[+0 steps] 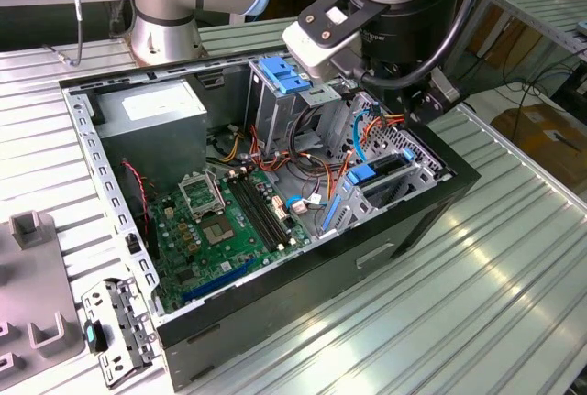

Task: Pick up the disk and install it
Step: 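Insert the disk into the insertion slot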

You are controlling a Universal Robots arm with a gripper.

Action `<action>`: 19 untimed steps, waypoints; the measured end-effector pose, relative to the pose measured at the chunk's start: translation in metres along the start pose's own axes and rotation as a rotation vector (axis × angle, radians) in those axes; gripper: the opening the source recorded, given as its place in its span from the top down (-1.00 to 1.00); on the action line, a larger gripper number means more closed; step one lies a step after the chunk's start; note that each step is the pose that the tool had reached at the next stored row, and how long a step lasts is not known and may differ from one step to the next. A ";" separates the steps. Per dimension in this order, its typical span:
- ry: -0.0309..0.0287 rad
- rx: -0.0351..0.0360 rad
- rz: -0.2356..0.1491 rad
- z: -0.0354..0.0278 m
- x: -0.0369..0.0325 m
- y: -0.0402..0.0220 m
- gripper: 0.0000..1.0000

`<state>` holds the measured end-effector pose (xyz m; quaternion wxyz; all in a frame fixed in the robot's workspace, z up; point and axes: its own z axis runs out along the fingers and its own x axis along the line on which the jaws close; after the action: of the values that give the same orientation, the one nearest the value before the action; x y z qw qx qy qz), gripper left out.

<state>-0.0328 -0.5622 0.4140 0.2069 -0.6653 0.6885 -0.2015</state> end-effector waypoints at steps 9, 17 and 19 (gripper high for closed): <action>-0.0209 -0.1758 0.018 0.0150 0.0010 -0.0167 0.52; -0.0253 -0.2915 0.024 0.0278 0.0005 -0.0299 0.79; -0.0251 -0.2974 0.024 0.0327 0.0005 -0.0289 0.79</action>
<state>0.0094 -0.5637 0.4027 0.1171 -0.6827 0.7161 -0.0864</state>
